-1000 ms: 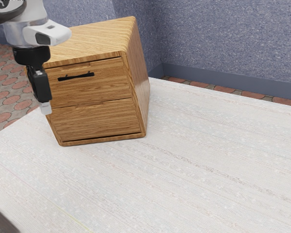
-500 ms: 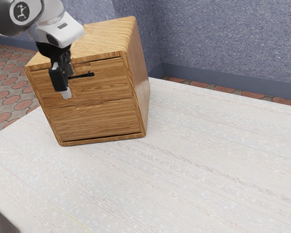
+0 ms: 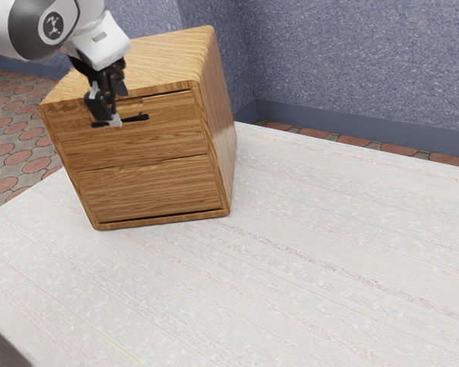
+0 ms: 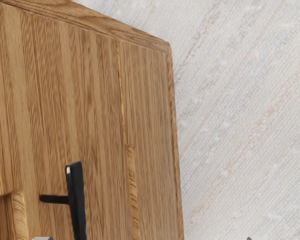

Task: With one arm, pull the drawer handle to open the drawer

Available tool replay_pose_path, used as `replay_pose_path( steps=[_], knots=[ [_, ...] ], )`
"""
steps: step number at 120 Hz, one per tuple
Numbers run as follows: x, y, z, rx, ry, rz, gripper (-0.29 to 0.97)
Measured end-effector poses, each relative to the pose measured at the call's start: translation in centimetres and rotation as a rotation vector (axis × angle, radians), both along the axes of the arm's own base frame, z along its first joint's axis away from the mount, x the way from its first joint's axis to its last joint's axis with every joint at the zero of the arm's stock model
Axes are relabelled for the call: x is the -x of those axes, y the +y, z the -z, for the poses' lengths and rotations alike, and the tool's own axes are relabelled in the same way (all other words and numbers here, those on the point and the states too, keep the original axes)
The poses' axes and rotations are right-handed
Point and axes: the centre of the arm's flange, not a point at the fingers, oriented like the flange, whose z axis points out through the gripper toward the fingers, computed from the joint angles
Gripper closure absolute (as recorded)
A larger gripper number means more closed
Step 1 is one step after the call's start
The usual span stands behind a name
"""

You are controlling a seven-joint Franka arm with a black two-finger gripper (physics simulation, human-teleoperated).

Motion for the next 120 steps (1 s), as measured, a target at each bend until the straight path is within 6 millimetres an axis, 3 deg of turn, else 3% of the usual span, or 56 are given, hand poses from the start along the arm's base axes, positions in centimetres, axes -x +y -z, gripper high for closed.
replay_pose_path(
  steps=[4, 8, 26, 41, 57, 84, 120],
  knots=[
    [-1.3, -3.1, -0.4, -0.011, -0.009, 0.061, 0.2],
    [-1.7, -4.2, -0.6, -0.006, -0.017, 0.088, 0.2],
    [-1.6, 0.8, 0.6, 0.034, -0.011, 0.058, 0.2],
    [-2.9, 0.5, 1.5, 0.041, -0.002, 0.1, 0.21],
    [-3.5, 1.6, 1.9, 0.032, 0.004, 0.109, 0.32],
    [-2.9, 2.0, 2.6, -0.013, 0.011, 0.13, 0.51],
    [-3.7, 3.2, 3.4, -0.069, -0.004, 0.127, 0.57]
  ],
)
